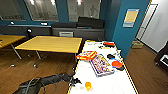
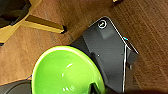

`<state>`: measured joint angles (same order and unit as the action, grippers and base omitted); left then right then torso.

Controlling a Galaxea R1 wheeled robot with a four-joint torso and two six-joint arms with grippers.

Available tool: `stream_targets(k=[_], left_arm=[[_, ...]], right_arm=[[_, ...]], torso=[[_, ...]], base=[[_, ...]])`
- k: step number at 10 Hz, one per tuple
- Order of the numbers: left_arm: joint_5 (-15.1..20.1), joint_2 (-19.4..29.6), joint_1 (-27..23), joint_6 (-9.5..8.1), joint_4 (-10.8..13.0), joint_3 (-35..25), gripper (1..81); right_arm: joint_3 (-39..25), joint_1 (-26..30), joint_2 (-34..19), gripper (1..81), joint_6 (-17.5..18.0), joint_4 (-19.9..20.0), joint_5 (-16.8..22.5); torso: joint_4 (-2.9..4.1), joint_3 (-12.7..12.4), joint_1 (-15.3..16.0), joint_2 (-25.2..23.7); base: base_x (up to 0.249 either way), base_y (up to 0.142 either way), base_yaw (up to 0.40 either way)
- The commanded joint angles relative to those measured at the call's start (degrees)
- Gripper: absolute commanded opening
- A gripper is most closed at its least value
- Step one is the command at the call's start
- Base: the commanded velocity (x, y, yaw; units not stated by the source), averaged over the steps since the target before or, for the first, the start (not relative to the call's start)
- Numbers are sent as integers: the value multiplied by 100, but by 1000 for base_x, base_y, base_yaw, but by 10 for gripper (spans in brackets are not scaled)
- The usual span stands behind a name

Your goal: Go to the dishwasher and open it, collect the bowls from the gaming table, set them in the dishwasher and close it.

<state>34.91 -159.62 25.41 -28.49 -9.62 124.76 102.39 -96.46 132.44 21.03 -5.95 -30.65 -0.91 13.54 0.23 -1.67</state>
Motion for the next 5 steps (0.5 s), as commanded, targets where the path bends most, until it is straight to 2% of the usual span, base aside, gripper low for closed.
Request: stream_targets(k=[1,4,5], left_arm=[[262,-184,-998,-51,-49,58,811],[262,-315,-1094,-43,-23,-75,811],[270,-412,-1068,-34,90,-48,811]], right_arm=[[-115,96,-241,10,6,-143,279],[-124,105,-241,10,6,-143,287],[-124,105,-241,10,6,-143,287]], torso=[[0,0,0,0],[0,2,0,0],[0,2,0,0]], base=[[0,0,0],[0,0,0],[0,0,0]])
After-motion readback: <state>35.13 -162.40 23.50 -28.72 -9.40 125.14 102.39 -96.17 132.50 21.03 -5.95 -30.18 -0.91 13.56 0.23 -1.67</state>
